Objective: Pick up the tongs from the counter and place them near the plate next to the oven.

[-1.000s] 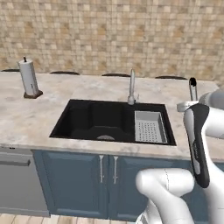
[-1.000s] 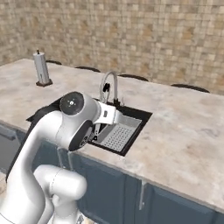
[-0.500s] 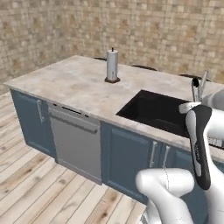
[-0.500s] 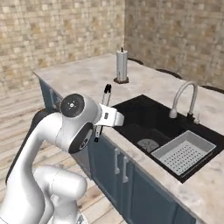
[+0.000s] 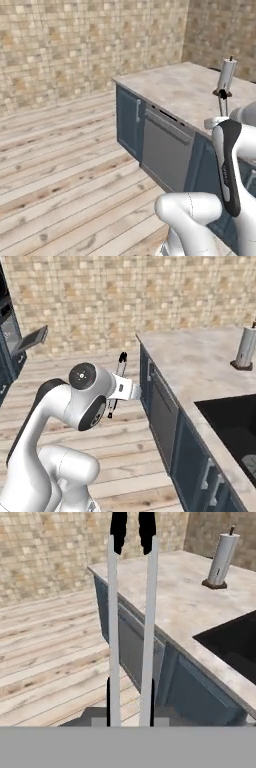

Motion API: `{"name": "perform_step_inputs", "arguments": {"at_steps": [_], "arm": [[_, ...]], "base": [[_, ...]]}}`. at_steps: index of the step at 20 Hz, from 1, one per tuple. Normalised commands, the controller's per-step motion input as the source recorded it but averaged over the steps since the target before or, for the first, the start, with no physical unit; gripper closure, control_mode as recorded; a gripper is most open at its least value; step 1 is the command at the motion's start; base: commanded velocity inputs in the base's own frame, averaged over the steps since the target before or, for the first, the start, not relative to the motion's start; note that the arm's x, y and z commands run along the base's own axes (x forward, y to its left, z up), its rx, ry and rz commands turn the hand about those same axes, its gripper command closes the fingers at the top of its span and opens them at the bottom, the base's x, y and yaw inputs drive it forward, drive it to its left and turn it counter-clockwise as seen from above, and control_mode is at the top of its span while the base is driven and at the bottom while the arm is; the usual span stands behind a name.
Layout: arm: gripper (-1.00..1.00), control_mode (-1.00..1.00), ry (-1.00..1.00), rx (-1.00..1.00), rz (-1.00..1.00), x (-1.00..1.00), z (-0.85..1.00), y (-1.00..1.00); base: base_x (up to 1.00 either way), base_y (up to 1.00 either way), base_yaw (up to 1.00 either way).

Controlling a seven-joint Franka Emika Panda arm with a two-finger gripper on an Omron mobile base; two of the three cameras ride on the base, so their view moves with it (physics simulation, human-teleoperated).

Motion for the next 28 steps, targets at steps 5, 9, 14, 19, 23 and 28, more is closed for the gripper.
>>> {"name": "perform_step_inputs", "arguments": {"at_steps": [5,9,14,19,23,28], "arm": [[1.00,1.00,0.00,0.00,0.00,0.00,0.00,0.00],[1.00,1.00,0.00,0.00,0.00,0.00,0.00,0.00],[1.00,1.00,0.00,0.00,0.00,0.00,0.00,0.00],[1.00,1.00,0.00,0.00,0.00,0.00,0.00,0.00],[1.00,1.00,0.00,0.00,0.00,0.00,0.00,0.00],[1.00,1.00,0.00,0.00,0.00,0.00,0.00,0.00]], "base": [[0.00,0.53,0.71],[0.27,0.35,0.63],[0.66,0.13,0.57],[1.00,-0.01,0.49],[1.00,-0.10,0.43],[1.00,-0.13,0.42]]}}
